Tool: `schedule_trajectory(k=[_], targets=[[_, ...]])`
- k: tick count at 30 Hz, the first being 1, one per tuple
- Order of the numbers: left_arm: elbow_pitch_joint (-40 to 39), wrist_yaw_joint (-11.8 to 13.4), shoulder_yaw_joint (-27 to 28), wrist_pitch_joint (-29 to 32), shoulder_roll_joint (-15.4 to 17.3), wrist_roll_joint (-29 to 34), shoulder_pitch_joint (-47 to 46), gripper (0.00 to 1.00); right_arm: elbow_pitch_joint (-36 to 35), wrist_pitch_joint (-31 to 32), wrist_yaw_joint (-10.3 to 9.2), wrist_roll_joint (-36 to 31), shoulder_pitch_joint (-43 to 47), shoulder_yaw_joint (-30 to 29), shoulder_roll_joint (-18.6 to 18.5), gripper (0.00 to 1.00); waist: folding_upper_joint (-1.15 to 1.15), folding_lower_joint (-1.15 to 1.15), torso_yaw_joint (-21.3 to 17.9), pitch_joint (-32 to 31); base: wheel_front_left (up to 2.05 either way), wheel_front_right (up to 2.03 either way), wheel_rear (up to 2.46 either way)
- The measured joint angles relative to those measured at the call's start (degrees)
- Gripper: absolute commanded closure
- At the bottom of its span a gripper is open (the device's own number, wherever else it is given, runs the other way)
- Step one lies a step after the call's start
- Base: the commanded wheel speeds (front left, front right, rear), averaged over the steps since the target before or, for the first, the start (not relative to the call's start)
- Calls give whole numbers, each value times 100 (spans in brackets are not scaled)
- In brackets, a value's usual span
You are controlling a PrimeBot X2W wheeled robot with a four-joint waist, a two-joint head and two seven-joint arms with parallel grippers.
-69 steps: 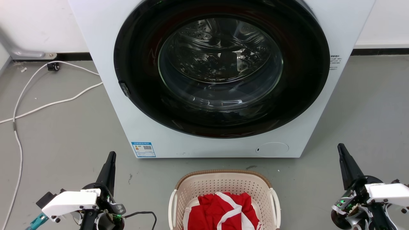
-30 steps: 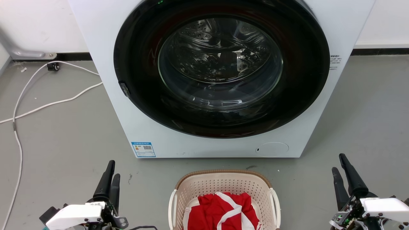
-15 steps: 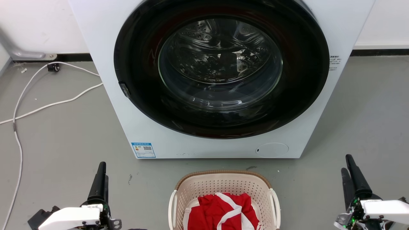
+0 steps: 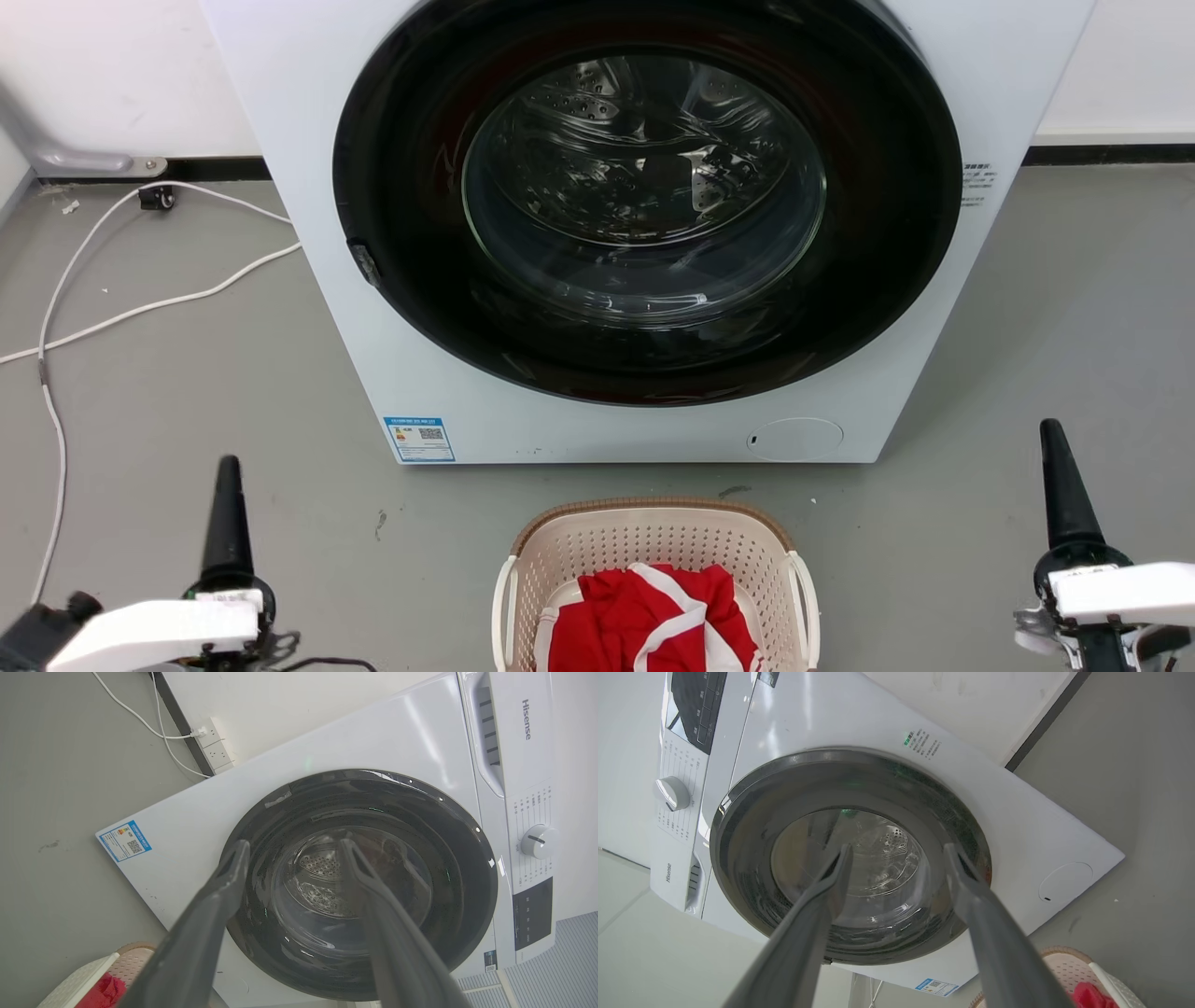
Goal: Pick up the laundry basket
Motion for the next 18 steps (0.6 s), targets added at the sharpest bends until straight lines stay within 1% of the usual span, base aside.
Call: schedule_trajectory(k=[3,8,10,11,13,15,17,18], targets=[[-256,62,80,-62,2,394,-2,0,-223,-58,0,-498,0,42,0,0,0,0,-1,8,0,0,0],[-642,204,4,-157,1,1009,-1,0,-549,-154,0,-1313,2,87,0,0,0,0,-4,17,0,0,0],[-801,312,-38,-182,1,1261,1,0,-658,-185,0,-1661,3,129,0,0,0,0,-3,22,0,0,0],[-1014,468,-145,-233,5,1585,11,0,-797,-236,0,-2100,5,157,-1,0,0,0,-1,28,0,0,0],[-1167,534,-223,-278,-1,1992,29,0,-854,-274,0,-2376,7,193,0,0,0,0,1,30,0,0,0],[-1346,681,-314,-313,3,2329,28,0,-927,-311,1,-2590,8,248,0,0,0,0,2,33,0,0,0],[-1441,771,-432,-341,5,2582,32,0,-990,-343,1,-2763,10,269,0,0,0,0,3,36,0,0,0],[-1578,820,-644,-392,3,2954,73,0,-1087,-393,1,-3075,35,308,0,0,0,0,6,35,0,0,0]])
